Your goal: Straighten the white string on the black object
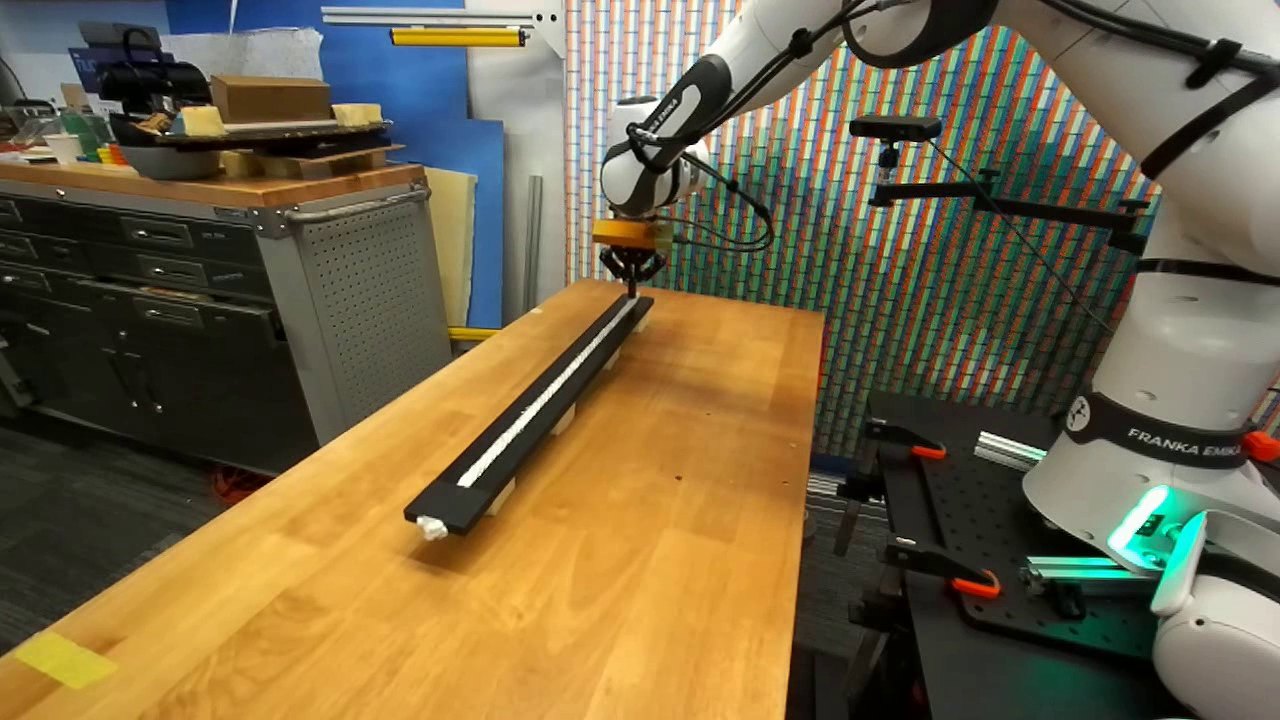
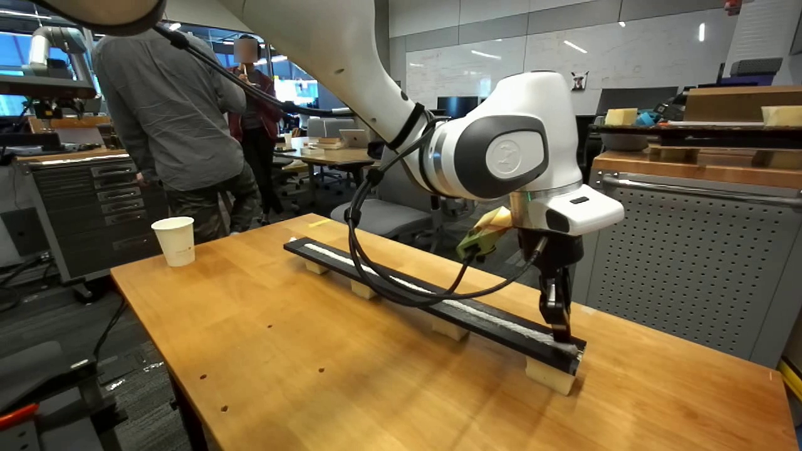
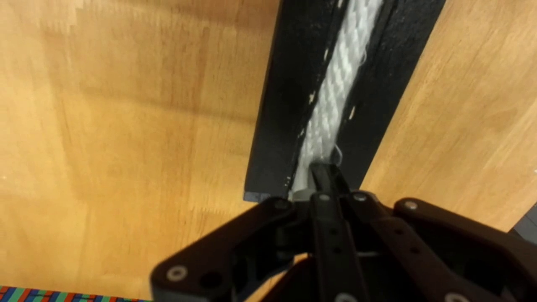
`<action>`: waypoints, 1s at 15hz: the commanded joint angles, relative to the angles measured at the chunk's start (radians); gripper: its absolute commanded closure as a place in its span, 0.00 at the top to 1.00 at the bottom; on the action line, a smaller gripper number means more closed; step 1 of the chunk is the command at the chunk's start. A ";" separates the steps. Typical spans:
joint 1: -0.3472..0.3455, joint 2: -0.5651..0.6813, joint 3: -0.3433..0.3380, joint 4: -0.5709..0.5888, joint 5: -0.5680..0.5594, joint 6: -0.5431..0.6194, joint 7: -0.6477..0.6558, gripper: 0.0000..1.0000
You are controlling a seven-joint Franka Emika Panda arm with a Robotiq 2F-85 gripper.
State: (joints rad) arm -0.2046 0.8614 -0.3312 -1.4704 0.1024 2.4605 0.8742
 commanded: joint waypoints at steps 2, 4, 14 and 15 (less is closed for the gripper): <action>-0.040 0.040 0.015 0.081 0.019 -0.067 -0.003 0.00; -0.052 0.041 0.022 0.089 0.024 -0.079 -0.007 0.00; -0.070 0.067 0.029 0.146 0.018 -0.108 -0.004 0.00; -0.068 0.066 0.028 0.146 0.016 -0.105 -0.004 0.00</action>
State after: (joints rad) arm -0.2551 0.8998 -0.3142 -1.3842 0.1026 2.3805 0.8743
